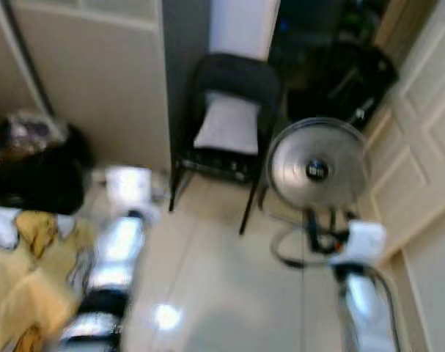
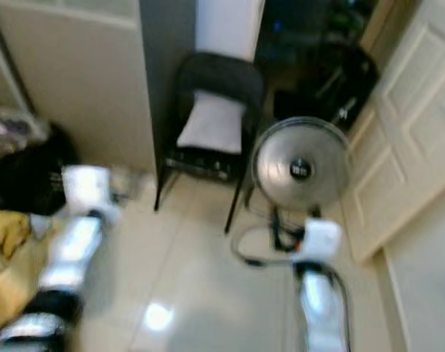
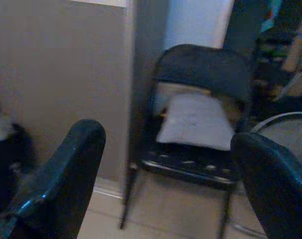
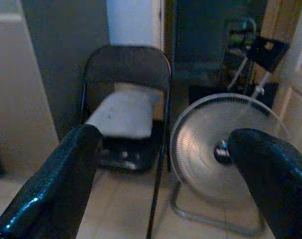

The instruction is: Clean up the room

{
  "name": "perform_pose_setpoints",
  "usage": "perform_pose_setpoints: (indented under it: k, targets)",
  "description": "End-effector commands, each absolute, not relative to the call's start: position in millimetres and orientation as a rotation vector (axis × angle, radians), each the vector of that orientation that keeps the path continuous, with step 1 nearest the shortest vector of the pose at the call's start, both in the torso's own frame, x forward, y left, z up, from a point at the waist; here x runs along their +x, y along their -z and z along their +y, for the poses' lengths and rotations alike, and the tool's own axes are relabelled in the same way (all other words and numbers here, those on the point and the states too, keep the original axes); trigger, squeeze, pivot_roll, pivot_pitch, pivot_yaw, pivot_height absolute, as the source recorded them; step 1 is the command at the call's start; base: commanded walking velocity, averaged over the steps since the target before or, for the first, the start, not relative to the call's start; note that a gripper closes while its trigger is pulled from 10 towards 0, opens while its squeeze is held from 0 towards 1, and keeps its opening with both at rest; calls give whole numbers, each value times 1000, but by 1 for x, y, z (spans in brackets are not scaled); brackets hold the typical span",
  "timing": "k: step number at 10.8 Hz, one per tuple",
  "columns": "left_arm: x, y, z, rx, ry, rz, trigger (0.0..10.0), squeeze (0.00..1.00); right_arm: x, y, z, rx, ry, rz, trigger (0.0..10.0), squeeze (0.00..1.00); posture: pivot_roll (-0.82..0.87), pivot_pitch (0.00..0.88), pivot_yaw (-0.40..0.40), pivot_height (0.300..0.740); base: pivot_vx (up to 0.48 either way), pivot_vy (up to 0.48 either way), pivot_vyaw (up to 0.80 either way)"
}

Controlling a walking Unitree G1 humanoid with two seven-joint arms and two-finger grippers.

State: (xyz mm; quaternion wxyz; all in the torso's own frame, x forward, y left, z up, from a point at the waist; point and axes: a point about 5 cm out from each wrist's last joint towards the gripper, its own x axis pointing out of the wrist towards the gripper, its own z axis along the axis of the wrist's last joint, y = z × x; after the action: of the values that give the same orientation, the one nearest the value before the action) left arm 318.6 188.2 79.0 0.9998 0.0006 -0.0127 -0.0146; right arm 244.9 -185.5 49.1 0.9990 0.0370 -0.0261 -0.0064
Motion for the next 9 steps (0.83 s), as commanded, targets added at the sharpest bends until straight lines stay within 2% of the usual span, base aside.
perform_pose_setpoints:
  k: [1,2,4,6,9]
  targets:
    - [326,-97,164,-17,124,-103,10000,0,251,-63,-202,60,46,-94,10000,0,-72,0,-50,740,454,0,0]
    - [326,-99,152,-37,177,-109,10000,0,257,-69,-198,62,28,-104,10000,0,-73,0,-49,740,454,0,0]
    - [327,-94,153,-57,157,-78,10000,0,255,-63,-194,74,28,-77,10000,0,-68,0,-47,740,456,0,0]
    - [324,-83,157,-22,154,-9,10000,0,251,-52,-186,78,7,-21,10000,0,-59,0,-41,740,0,0,0]
    - [321,-80,156,-26,166,1,10000,0,253,-52,-184,86,3,-23,10000,0,-49,0,-46,740,0,0,0]
